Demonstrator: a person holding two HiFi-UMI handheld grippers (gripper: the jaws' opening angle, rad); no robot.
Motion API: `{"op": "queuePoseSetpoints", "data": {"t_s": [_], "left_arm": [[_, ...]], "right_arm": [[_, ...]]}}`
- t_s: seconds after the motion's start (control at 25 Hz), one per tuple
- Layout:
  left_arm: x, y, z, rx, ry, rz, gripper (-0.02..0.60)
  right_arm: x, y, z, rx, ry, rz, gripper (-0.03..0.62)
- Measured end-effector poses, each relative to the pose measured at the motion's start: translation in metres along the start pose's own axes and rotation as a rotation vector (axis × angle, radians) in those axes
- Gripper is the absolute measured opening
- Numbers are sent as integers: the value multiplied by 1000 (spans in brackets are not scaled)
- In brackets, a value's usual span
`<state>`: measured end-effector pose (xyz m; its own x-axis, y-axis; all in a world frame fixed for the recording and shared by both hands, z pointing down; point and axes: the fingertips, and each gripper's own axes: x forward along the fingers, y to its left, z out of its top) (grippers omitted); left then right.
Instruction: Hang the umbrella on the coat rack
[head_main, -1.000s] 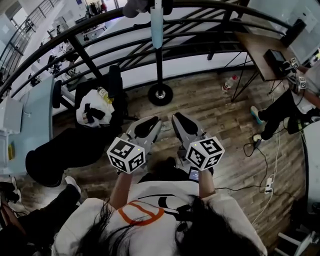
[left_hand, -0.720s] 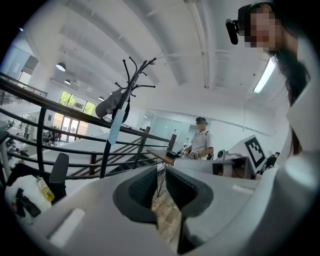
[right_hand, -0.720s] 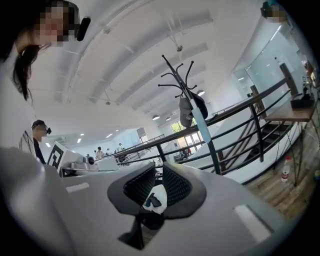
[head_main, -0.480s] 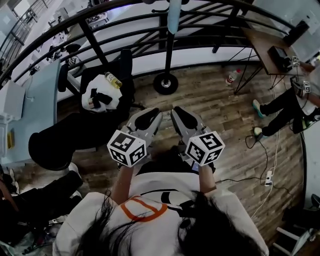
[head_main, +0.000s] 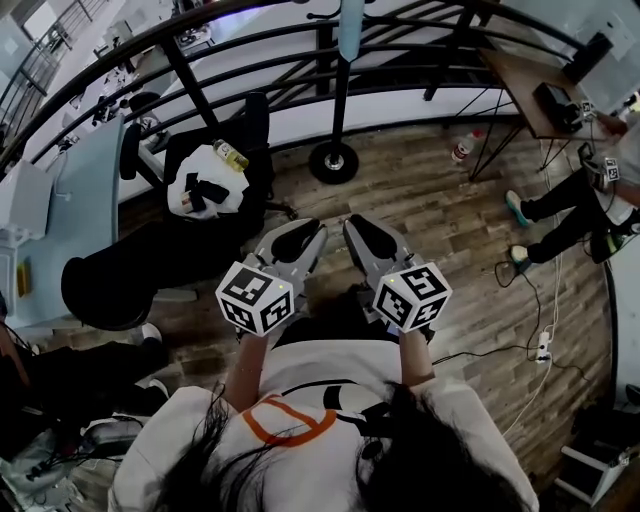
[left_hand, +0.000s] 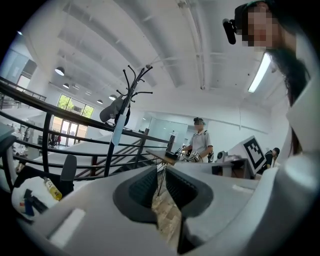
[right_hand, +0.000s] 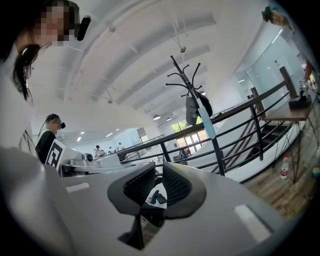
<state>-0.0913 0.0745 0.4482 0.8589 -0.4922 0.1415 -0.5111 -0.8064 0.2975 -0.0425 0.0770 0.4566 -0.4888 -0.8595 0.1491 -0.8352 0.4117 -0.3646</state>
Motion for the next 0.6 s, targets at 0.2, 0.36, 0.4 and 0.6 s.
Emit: {"op": "queuePoseSetpoints", "data": {"t_s": [0.2,0.36,0.4,0.6], "left_arm": [[-2,-3,2,7,5,7,40],[-6,-3,2,13,4,9,40],[-7,-3,3,13,1,11,40],[-9,-2,3,13,-8,21,40]], "right_arm": [[-1,3,3,-12,4,13,52],[-2,4,-1,-11,8,12,54],[-2,5,-1,-12,9,13,52],[0,5,-2,-16,12,16,52]]}}
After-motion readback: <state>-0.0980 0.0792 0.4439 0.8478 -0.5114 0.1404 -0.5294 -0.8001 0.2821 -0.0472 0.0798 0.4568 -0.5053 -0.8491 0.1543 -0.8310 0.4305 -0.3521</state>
